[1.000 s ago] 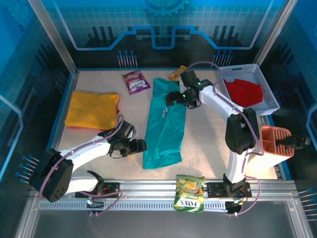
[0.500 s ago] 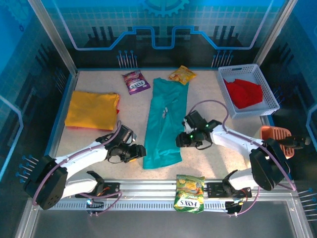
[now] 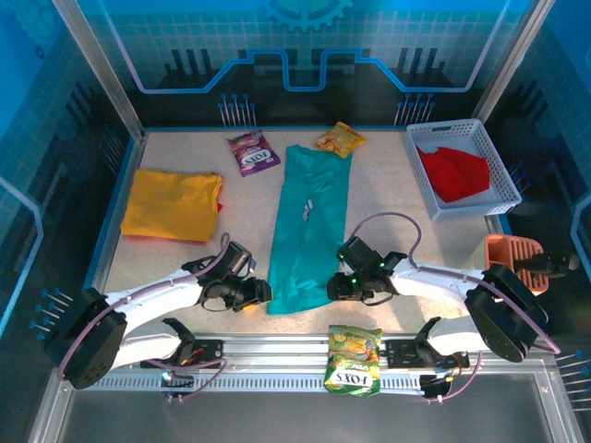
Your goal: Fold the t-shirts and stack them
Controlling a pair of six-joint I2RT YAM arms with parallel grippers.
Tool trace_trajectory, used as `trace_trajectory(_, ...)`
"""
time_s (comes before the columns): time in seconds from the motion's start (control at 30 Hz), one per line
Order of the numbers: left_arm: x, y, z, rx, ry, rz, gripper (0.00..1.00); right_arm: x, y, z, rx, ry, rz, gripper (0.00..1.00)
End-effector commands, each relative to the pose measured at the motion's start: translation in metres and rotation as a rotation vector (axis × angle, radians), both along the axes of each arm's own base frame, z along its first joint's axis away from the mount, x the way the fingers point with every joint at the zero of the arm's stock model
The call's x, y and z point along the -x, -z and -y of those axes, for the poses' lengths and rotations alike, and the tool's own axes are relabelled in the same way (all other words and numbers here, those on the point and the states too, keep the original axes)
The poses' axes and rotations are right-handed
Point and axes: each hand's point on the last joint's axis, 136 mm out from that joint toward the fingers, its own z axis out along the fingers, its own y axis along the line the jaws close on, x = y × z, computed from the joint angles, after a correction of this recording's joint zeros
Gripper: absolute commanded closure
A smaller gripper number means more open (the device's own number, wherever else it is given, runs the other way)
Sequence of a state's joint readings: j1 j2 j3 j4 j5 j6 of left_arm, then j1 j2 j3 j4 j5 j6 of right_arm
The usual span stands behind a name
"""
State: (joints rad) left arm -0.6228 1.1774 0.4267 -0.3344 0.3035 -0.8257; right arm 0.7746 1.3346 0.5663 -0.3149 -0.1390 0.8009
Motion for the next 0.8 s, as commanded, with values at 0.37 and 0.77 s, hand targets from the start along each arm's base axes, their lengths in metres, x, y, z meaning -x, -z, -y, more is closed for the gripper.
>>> trace_trajectory(0.37,0.009,0.004,0.022,0.026,0.037,-0.012,0.52,0.024,0.004,0.016,0.022,0.149,-0.048,0.92)
trace_trajectory(0.77,0.013,0.005,0.045,0.054,0.077,-0.026,0.53,0.044,-0.004,0.051,-0.023,0.305,-0.035,0.72)
